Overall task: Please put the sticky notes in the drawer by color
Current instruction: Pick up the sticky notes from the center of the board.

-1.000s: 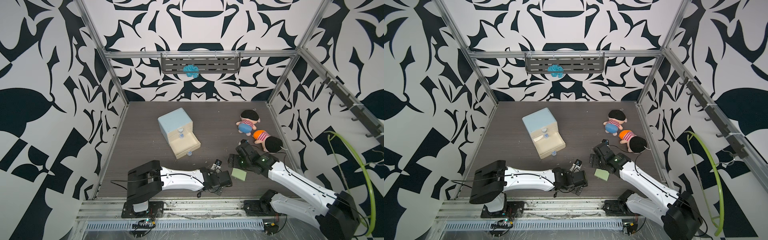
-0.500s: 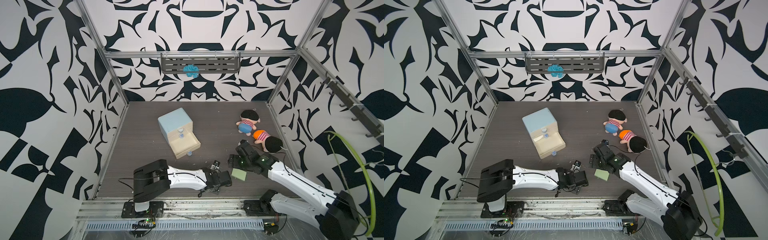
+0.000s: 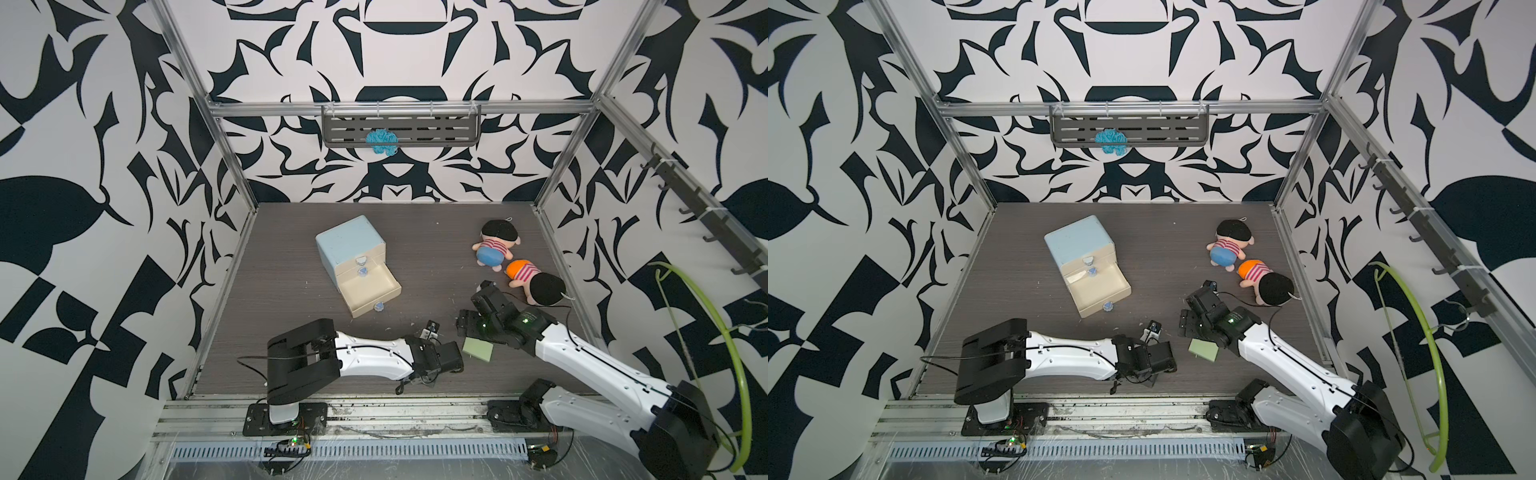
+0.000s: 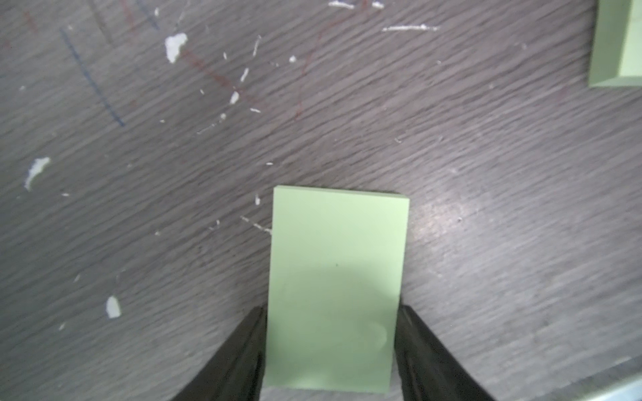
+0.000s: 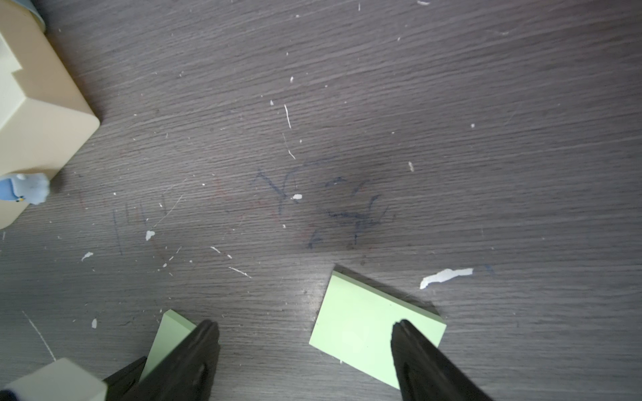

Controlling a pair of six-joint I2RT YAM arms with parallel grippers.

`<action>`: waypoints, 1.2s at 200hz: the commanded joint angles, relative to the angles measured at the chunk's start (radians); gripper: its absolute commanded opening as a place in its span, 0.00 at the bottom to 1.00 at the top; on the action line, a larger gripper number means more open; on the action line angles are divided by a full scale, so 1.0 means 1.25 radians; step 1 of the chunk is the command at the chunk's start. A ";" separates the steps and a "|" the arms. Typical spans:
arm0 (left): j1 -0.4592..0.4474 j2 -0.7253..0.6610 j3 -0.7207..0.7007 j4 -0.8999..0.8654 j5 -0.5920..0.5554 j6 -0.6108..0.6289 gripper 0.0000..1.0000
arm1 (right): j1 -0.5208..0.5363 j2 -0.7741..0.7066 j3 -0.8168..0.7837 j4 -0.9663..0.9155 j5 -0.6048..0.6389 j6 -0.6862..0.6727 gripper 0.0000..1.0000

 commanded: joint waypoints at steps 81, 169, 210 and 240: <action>0.004 -0.009 -0.034 -0.006 0.016 -0.009 0.55 | -0.010 -0.024 -0.023 0.088 -0.133 -0.018 0.83; 0.021 -0.098 -0.089 0.062 0.022 -0.005 0.55 | -0.081 0.002 -0.157 0.302 -0.527 -0.028 0.83; 0.021 -0.106 -0.096 0.077 0.030 -0.003 0.55 | -0.101 0.022 -0.210 0.393 -0.613 0.037 0.83; 0.021 -0.100 -0.088 0.076 0.030 0.004 0.55 | -0.107 0.088 -0.239 0.492 -0.649 0.114 0.83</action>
